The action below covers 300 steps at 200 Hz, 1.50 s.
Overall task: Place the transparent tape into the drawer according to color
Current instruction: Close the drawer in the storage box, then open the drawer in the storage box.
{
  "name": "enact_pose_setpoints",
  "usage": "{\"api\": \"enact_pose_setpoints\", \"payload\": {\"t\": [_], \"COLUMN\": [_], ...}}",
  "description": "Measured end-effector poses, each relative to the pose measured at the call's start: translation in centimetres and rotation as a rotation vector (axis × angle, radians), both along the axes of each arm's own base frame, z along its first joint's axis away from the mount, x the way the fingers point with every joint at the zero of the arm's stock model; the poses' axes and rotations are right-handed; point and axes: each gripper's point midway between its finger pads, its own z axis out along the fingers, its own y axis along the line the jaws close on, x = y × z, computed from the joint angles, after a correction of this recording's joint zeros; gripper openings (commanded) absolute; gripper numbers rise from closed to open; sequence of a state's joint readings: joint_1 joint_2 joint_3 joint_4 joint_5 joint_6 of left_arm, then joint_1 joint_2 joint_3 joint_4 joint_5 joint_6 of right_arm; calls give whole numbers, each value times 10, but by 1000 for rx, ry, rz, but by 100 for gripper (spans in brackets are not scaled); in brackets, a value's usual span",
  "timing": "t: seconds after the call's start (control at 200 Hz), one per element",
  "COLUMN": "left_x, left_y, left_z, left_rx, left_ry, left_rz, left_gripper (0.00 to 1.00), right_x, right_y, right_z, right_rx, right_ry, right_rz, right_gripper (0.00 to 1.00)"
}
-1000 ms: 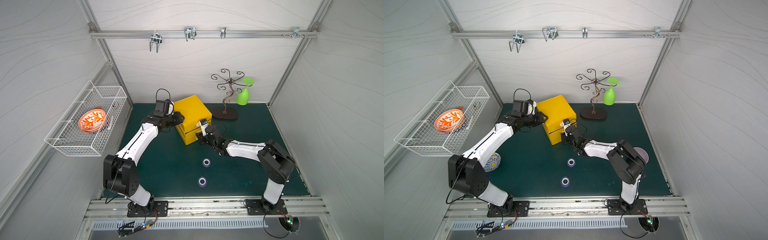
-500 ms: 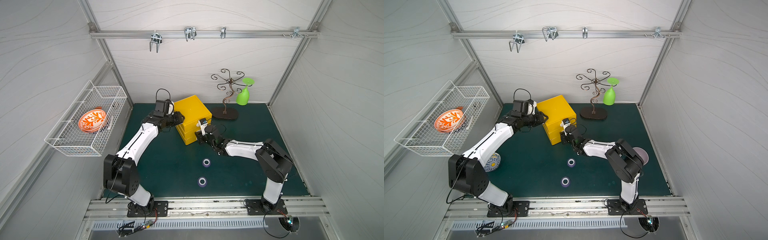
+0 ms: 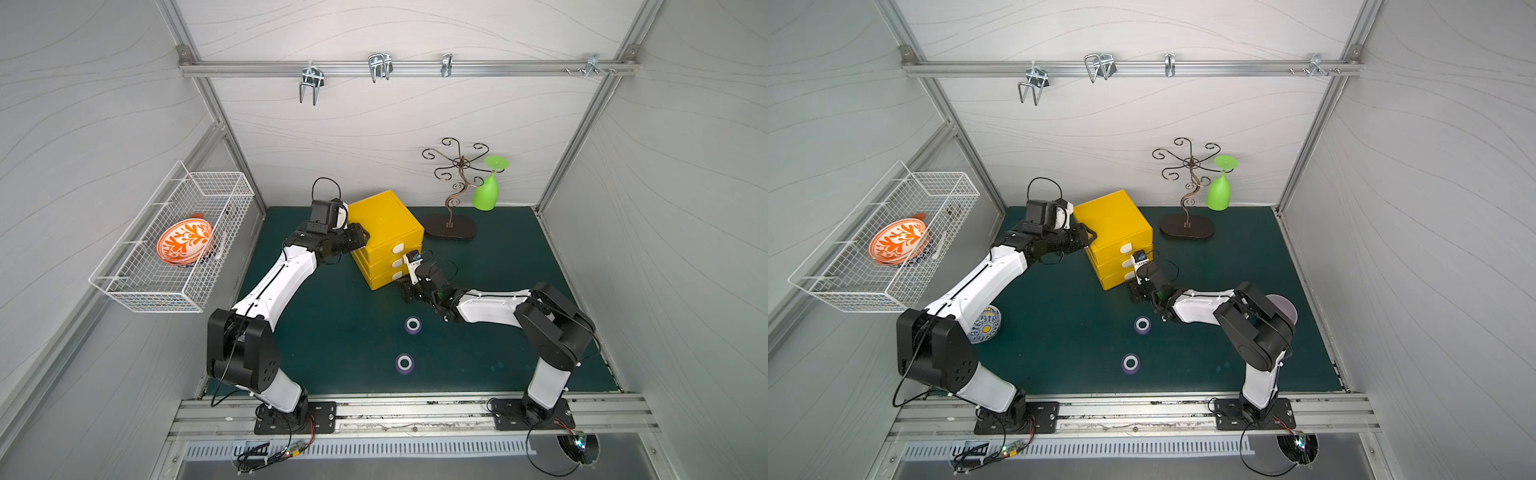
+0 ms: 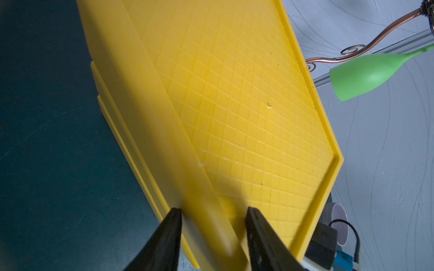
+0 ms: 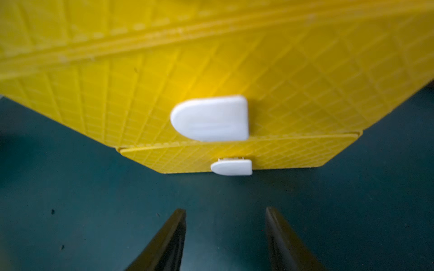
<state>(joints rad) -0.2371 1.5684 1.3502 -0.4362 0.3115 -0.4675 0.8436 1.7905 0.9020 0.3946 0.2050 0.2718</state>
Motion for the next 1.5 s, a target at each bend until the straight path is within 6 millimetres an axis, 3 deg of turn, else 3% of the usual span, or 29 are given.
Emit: {"api": "enact_pose_setpoints", "payload": {"t": [0.095,0.305,0.6,0.951,1.301,1.501], "left_x": [0,0,0,0,2,2], "left_y": [0,0,-1,-1,0,0], "left_z": [0,0,-1,-2,-2,-2], "left_rx": [0,-2,-12,-20,-29,-29], "left_ry": [0,1,7,11,9,8], "left_rz": [0,-2,-9,-14,-17,-17], "left_gripper": [49,49,49,49,49,49], "right_x": [-3,2,15,36,43,44], "right_y": [-4,-1,4,18,19,20], "right_z": [-7,-10,-30,-21,-24,-27], "right_rx": [-3,14,-3,29,35,41], "right_ry": [13,-7,-22,-72,-84,-86], "right_rz": [-6,-11,-33,-50,-64,-66], "right_gripper": [68,68,68,67,61,50]}}
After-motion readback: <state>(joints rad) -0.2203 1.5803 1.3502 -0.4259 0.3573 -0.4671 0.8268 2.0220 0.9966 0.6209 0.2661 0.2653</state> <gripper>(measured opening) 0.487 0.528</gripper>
